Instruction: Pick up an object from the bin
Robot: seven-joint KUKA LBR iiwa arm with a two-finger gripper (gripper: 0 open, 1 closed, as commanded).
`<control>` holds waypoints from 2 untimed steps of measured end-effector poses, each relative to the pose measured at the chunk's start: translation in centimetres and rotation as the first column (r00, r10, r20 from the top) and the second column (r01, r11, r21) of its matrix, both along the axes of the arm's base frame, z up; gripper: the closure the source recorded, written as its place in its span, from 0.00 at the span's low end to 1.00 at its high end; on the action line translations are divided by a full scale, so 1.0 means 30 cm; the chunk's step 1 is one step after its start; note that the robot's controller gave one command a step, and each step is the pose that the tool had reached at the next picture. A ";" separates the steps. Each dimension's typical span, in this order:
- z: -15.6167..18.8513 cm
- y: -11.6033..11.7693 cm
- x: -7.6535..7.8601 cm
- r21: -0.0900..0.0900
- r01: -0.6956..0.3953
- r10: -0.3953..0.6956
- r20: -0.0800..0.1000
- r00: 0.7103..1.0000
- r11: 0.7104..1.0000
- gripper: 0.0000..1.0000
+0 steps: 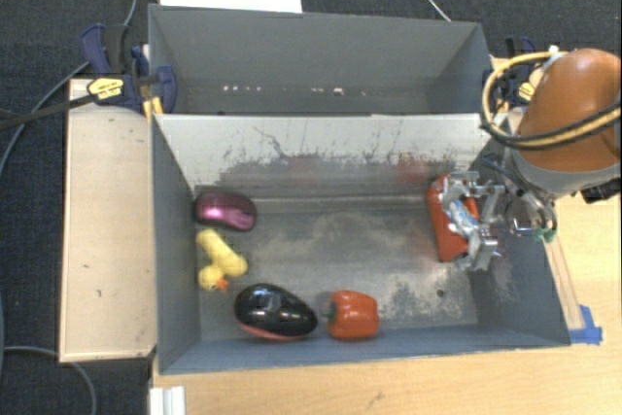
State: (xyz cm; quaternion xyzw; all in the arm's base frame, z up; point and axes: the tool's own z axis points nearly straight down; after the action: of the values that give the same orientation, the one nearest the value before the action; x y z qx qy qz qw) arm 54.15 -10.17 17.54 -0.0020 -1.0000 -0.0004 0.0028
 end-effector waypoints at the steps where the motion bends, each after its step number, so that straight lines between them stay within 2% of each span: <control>1: 0.016 0.002 0.006 -0.001 -0.005 0.005 0.008 1.000 1.000 0.00; 2: -0.349 0.040 -0.211 0.003 0.023 -0.024 0.005 1.000 1.000 0.00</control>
Offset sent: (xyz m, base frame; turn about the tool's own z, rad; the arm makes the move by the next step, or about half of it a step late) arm -0.0651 0.0090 -0.1054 0.0312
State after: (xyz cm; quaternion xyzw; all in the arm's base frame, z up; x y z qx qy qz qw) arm 47.83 -8.97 7.07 -0.0137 -0.9999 -0.0021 0.0000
